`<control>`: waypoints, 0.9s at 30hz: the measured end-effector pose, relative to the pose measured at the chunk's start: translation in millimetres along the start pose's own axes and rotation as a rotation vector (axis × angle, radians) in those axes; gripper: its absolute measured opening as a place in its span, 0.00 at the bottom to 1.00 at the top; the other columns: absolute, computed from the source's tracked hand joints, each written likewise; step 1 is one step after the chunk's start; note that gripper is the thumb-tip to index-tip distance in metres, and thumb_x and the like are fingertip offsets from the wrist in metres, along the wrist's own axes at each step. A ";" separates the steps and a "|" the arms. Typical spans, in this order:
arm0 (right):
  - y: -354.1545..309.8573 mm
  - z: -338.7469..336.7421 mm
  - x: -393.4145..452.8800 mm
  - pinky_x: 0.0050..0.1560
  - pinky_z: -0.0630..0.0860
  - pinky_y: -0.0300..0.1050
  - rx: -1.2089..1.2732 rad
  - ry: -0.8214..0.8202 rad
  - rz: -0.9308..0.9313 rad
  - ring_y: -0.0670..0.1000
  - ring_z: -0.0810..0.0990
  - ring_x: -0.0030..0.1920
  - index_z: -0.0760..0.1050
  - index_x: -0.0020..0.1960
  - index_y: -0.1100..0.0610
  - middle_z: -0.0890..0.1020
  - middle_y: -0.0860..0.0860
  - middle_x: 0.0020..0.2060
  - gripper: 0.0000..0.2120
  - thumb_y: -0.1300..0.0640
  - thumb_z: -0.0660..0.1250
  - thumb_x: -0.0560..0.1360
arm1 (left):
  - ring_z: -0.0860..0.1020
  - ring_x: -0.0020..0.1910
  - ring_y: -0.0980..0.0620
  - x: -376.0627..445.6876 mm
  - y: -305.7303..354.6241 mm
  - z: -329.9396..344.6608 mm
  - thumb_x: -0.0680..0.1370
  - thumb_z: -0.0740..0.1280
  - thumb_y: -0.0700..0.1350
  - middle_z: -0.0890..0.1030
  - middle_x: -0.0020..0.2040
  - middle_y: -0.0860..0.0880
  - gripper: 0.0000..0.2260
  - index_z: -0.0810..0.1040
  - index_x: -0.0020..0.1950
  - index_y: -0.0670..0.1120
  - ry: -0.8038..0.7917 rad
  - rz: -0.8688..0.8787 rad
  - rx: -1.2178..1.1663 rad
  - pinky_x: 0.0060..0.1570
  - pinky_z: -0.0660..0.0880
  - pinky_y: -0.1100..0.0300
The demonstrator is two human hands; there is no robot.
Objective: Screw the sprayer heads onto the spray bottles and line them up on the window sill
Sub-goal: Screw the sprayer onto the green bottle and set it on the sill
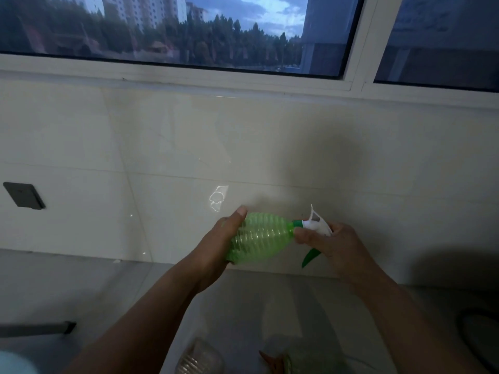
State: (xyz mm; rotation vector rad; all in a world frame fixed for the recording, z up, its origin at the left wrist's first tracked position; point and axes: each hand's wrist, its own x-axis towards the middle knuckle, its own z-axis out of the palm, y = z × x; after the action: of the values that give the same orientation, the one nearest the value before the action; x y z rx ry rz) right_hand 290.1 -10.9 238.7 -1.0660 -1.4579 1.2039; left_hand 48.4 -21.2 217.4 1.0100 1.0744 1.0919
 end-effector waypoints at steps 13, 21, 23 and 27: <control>-8.9 0.0 4.0 0.37 0.78 0.35 0.000 0.118 0.112 0.48 0.85 0.35 0.87 0.39 0.54 0.87 0.54 0.34 0.22 0.36 0.79 0.59 | 0.80 0.61 0.59 -12.9 9.0 -23.3 0.71 0.76 0.60 0.71 0.70 0.59 0.42 0.53 0.76 0.74 -0.232 0.151 0.396 0.54 0.80 0.63; -17.7 2.8 2.5 0.39 0.74 0.43 -0.001 0.137 0.408 0.47 0.83 0.31 0.85 0.45 0.54 0.86 0.51 0.34 0.24 0.33 0.72 0.67 | 0.68 0.67 0.62 -8.2 -5.3 -3.4 0.65 0.84 0.41 0.69 0.70 0.56 0.43 0.66 0.74 0.55 0.076 0.697 0.713 0.60 0.69 0.75; -21.3 -1.8 3.5 0.43 0.77 0.44 0.066 0.053 0.372 0.49 0.84 0.36 0.83 0.51 0.54 0.86 0.52 0.39 0.20 0.38 0.71 0.71 | 0.70 0.66 0.63 -8.8 -5.9 -7.0 0.65 0.84 0.42 0.71 0.69 0.56 0.42 0.67 0.73 0.58 0.105 0.651 0.670 0.57 0.70 0.76; -22.7 -6.2 3.0 0.44 0.80 0.43 0.026 0.010 0.216 0.50 0.87 0.41 0.83 0.51 0.55 0.87 0.50 0.41 0.10 0.54 0.76 0.71 | 0.72 0.64 0.64 -9.5 -8.8 -6.4 0.65 0.84 0.42 0.72 0.68 0.57 0.41 0.67 0.71 0.59 0.100 0.599 0.621 0.54 0.73 0.74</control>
State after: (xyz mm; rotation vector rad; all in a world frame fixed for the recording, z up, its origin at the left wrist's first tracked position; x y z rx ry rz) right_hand 294.3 -10.1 262.0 -1.2342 -1.3417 1.3622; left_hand 42.5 -31.4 209.1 1.8730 1.2630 1.3171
